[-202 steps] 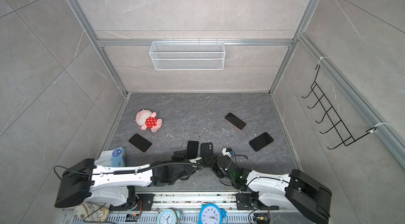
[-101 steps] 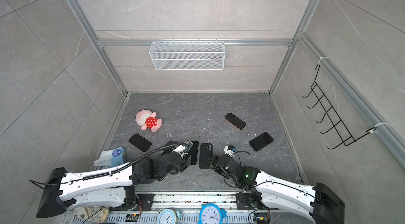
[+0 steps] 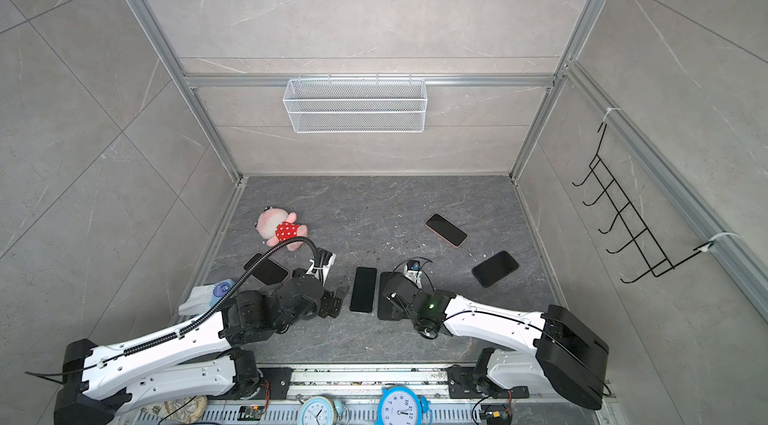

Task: Take the phone out of the phone case
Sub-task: Move the phone case to the center of the table.

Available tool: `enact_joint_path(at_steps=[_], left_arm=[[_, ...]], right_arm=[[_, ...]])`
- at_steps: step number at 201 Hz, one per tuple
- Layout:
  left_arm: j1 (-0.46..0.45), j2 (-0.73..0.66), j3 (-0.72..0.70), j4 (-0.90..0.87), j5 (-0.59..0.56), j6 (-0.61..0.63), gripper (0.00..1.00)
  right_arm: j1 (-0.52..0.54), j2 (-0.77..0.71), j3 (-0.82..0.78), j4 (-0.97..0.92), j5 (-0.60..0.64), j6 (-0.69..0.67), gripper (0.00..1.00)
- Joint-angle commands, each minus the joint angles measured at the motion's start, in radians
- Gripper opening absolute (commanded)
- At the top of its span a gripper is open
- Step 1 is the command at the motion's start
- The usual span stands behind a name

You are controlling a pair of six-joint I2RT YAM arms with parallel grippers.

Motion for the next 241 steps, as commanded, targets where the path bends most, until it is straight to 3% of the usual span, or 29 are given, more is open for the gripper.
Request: enact_joint_path(at_steps=[1, 62, 106, 241], left_arm=[[0.005, -0.021, 0.048, -0.041, 0.007, -0.058, 0.94], [0.005, -0.054, 0.044, -0.061, 0.011, -0.083, 0.92], [0.005, -0.088, 0.020, -0.058, 0.009, -0.086, 0.91], [0.005, -0.125, -0.004, -0.052, 0.014, -0.094, 0.90]], right_arm=[[-0.011, 0.039, 0.034, -0.017, 0.004, -0.072, 0.52], [-0.033, 0.141, 0.061, 0.024, -0.011, -0.099, 0.39], [-0.038, 0.186, 0.063, 0.061, -0.020, -0.093, 0.25], [-0.045, 0.282, 0.126, 0.080, 0.026, -0.104, 0.16]])
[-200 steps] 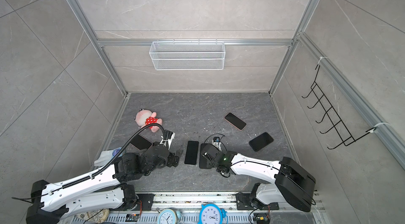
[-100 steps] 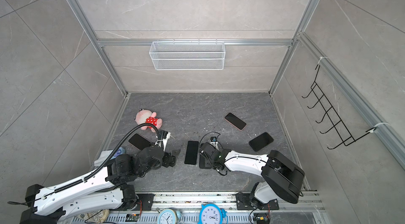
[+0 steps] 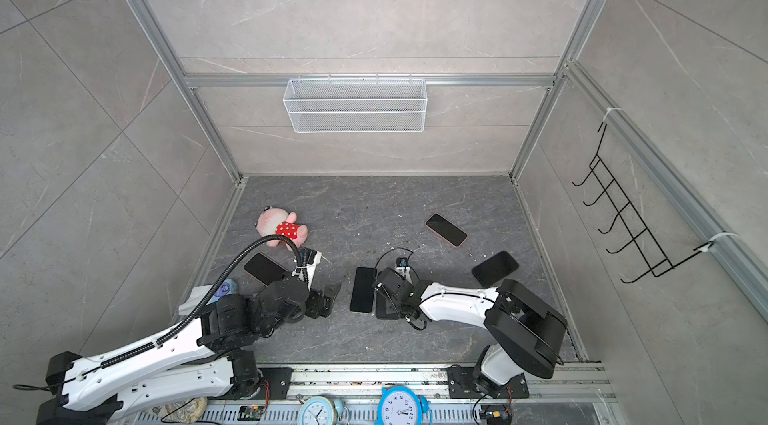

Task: Take the phone out of the phone case
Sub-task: Move the phone case to the center of the table.

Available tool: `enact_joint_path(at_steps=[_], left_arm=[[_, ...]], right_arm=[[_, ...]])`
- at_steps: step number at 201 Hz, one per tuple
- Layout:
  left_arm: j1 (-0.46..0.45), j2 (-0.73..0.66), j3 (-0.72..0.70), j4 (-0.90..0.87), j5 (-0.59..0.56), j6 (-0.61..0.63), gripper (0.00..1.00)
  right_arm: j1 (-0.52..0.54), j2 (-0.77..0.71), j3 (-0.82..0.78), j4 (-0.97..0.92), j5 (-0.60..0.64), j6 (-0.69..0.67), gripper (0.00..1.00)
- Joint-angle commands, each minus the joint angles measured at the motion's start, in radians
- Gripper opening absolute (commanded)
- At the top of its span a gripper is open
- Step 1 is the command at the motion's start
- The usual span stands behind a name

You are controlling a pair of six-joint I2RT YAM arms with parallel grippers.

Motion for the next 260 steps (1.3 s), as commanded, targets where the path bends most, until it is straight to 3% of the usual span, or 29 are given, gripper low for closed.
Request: enact_joint_path(at_steps=[1, 100, 176, 241, 260], left_arm=[[0.005, -0.024, -0.003, 0.002, 0.007, -0.014, 0.90], [0.005, -0.035, -0.024, 0.018, 0.007, -0.025, 0.90], [0.005, -0.015, -0.044, 0.033, -0.028, -0.058, 0.90], [0.004, -0.044, -0.053, 0.018, -0.075, -0.102, 0.90], [0.005, -0.049, -0.058, 0.017, -0.084, -0.113, 0.91]], right_arm=[[-0.005, 0.029, 0.035, 0.006, 0.030, -0.011, 0.16], [-0.008, 0.082, 0.073, 0.056, -0.010, -0.016, 0.13], [0.087, 0.198, 0.224, 0.070, -0.058, 0.052, 0.12], [0.139, 0.312, 0.353, 0.087, -0.061, 0.083, 0.15], [0.142, 0.319, 0.373, 0.076, -0.046, 0.070, 0.23]])
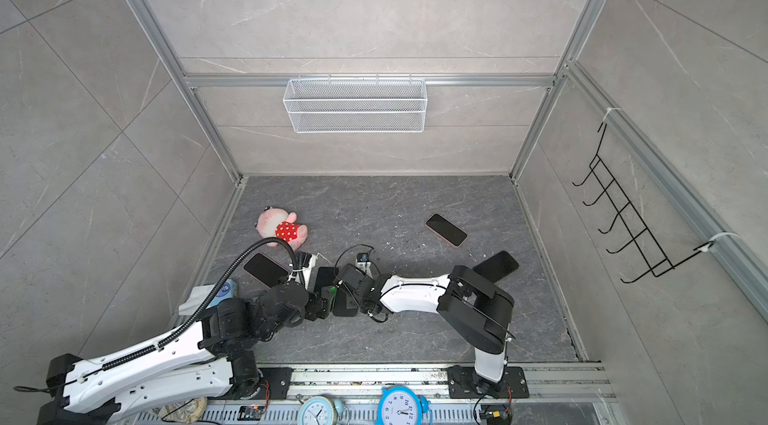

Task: Take the phone out of the phone case
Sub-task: Move the phone case to the center of the table.

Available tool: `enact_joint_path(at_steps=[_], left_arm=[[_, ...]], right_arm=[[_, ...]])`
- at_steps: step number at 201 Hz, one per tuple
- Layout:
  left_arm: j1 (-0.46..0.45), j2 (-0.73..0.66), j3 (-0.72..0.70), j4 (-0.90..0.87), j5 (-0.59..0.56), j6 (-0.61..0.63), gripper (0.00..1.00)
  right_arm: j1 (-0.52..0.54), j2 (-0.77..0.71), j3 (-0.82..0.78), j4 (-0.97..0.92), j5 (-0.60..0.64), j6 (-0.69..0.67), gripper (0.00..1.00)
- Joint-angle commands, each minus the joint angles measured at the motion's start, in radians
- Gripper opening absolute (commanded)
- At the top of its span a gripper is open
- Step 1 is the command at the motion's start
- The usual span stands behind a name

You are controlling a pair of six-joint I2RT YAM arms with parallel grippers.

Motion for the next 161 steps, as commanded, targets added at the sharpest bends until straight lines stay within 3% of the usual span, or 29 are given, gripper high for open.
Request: enact_joint_path(at_steps=[1, 46, 67, 88, 121, 161], left_arm=[[0.004, -0.018, 0.002, 0.024, -0.045, -0.035, 0.91], [0.007, -0.019, 0.000, 0.025, -0.048, -0.041, 0.93], [0.006, -0.026, 0.003, 0.025, -0.046, -0.036, 0.93], [0.008, -0.035, -0.004, 0.055, -0.025, -0.019, 0.94], [0.017, 0.014, -0.021, 0.213, 0.111, 0.047, 0.97], [0.116, 0.183, -0.021, 0.454, 0.400, 0.022, 0.99]], right_arm=[[0.014, 0.021, 0.035, 0.005, 0.013, 0.003, 0.23], [0.009, -0.085, -0.022, -0.011, 0.025, -0.056, 0.60], [-0.003, -0.211, -0.065, -0.080, 0.035, -0.111, 0.76], [-0.052, -0.383, -0.095, -0.222, 0.122, -0.194, 0.89], [-0.266, -0.557, -0.085, -0.368, 0.120, -0.385, 0.98], [-0.505, -0.497, 0.012, -0.383, 0.081, -0.602, 1.00]])
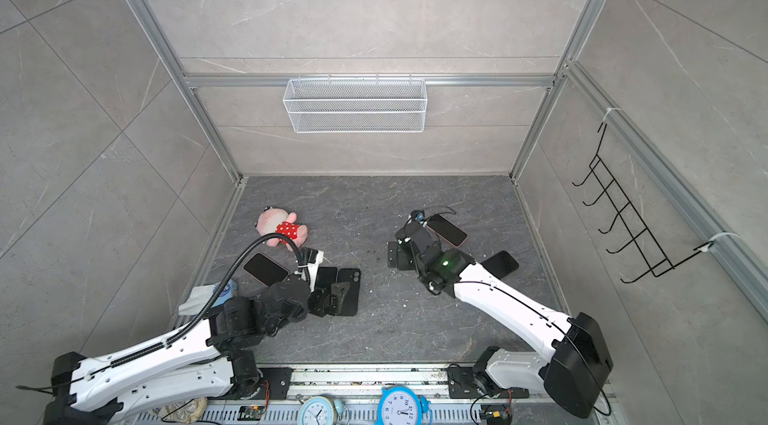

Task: Take the phone out of the phone case
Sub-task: Move the phone case to the center of the table, then rotate the phone at the top-right of the table.

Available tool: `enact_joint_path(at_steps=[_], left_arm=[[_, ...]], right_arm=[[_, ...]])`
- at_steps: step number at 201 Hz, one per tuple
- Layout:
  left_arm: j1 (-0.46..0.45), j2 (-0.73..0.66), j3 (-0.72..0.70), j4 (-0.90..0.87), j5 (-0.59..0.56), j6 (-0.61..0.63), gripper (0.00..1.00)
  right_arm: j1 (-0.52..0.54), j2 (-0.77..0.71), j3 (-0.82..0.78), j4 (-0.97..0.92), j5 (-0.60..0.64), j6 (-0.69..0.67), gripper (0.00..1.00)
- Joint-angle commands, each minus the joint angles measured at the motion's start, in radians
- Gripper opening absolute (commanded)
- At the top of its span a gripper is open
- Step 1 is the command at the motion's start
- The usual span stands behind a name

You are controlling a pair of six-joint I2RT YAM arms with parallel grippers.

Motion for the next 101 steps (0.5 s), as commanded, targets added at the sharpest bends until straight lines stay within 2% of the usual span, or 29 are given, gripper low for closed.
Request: enact_joint_path(at_steps=[1, 19, 43, 84, 101], left_arm=[[0.065, 0.087, -0.003, 0.217, 0.219, -0.001, 0.99], [0.097, 0.161, 0.001, 0.293, 0.279, -0.017, 0.99], [0.111, 0.222, 0.017, 0.324, 0.261, 0.005, 1.00], [0.149, 0.245, 0.044, 0.285, 0.252, 0.036, 1.00], [0.158, 0.230, 0.050, 0.267, 0.241, 0.054, 1.00]], right_arm=[[-0.111, 0.066, 0.056, -0.065, -0.024, -0.188, 1.00], [-0.256, 0.147, 0.095, -0.014, -0.133, -0.243, 1.00], [-0.415, 0.275, 0.159, 0.060, -0.257, -0.300, 1.00], [-0.596, 0.503, 0.286, 0.124, -0.402, -0.365, 1.00], [-0.637, 0.575, 0.319, 0.158, -0.448, -0.375, 0.99]])
